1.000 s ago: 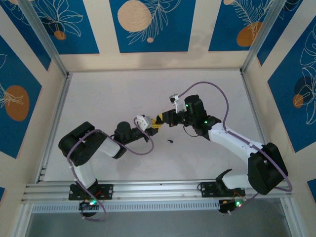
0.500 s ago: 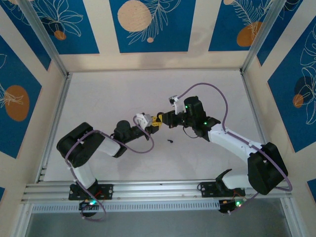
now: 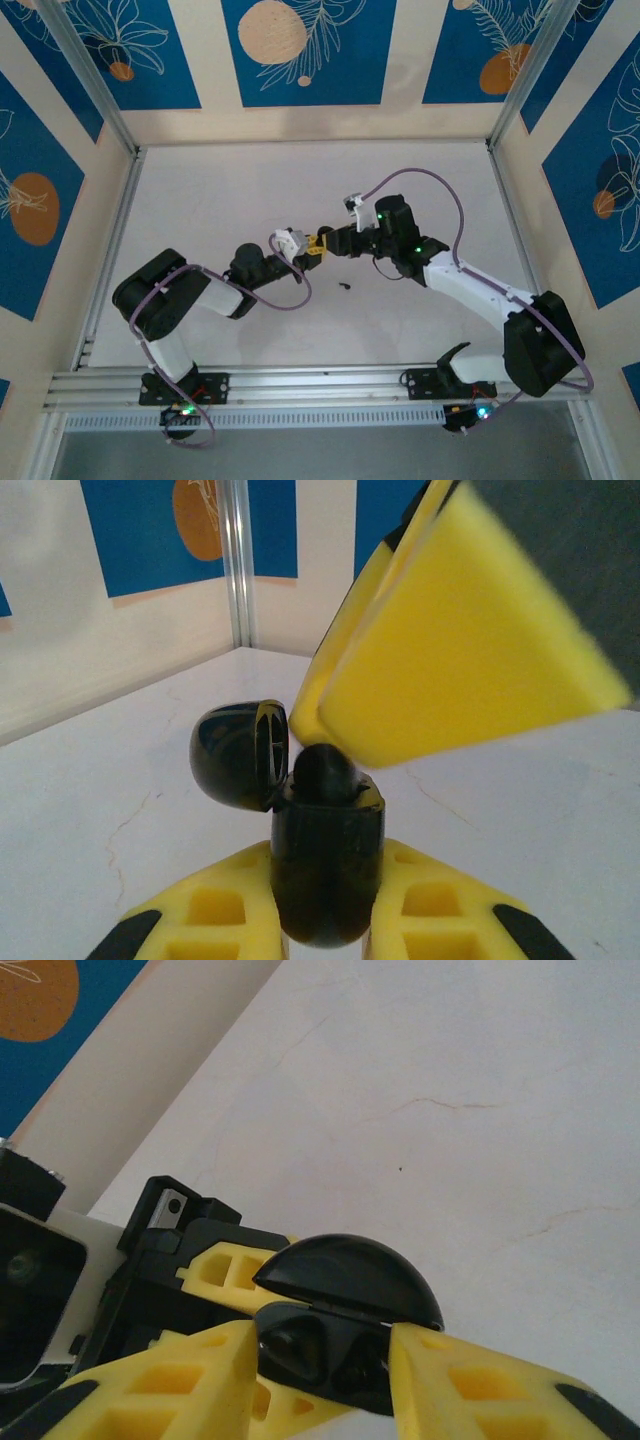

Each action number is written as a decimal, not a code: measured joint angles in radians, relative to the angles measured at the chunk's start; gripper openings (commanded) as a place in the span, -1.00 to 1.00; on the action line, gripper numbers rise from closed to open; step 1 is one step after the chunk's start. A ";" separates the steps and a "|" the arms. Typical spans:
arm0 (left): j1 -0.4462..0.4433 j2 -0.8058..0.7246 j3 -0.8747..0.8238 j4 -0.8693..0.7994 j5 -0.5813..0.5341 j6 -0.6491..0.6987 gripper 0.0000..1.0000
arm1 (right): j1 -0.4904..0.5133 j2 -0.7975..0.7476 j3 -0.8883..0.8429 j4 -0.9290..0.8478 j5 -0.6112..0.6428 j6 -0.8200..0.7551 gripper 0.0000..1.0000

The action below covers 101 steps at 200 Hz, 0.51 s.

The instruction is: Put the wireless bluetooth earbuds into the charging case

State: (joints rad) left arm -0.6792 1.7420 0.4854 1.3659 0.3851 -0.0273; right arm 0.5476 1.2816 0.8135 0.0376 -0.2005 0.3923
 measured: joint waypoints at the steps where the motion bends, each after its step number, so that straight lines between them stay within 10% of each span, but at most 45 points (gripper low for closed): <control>1: 0.000 0.000 0.000 0.000 0.000 0.000 -0.80 | -0.003 -0.004 0.001 -0.003 -0.002 0.000 -0.17; 101: 0.000 -0.032 -0.054 0.003 -0.014 0.011 -0.79 | -0.119 -0.114 0.163 -0.388 -0.140 0.036 -0.22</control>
State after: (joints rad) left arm -0.6792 1.7103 0.4316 1.3689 0.3714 -0.0162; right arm 0.4286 1.1675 0.9760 -0.3508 -0.3405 0.4286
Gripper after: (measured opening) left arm 0.165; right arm 0.408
